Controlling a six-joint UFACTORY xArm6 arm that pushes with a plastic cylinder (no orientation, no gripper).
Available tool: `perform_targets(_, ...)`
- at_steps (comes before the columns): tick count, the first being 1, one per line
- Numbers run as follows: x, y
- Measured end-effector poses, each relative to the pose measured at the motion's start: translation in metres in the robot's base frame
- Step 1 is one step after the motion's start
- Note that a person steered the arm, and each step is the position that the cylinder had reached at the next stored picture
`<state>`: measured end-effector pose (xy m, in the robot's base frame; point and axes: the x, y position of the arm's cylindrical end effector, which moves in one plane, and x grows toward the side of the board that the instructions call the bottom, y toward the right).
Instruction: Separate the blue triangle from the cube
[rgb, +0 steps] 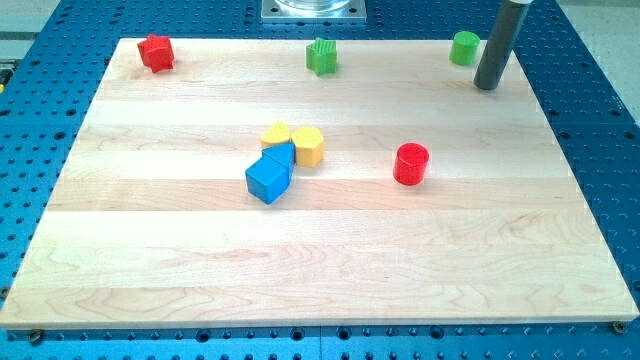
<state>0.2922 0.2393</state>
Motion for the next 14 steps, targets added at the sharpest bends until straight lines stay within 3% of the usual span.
perform_targets(2,0.049,-0.044)
perform_targets(4,0.068,-0.135)
perform_targets(6,0.152,-0.214)
perform_targets(8,0.157,-0.362)
perform_targets(9,0.151,-0.393)
perform_targets(10,0.143,-0.359)
perform_targets(12,0.095,-0.431)
perform_targets(13,0.062,-0.348)
perform_targets(14,0.077,-0.306)
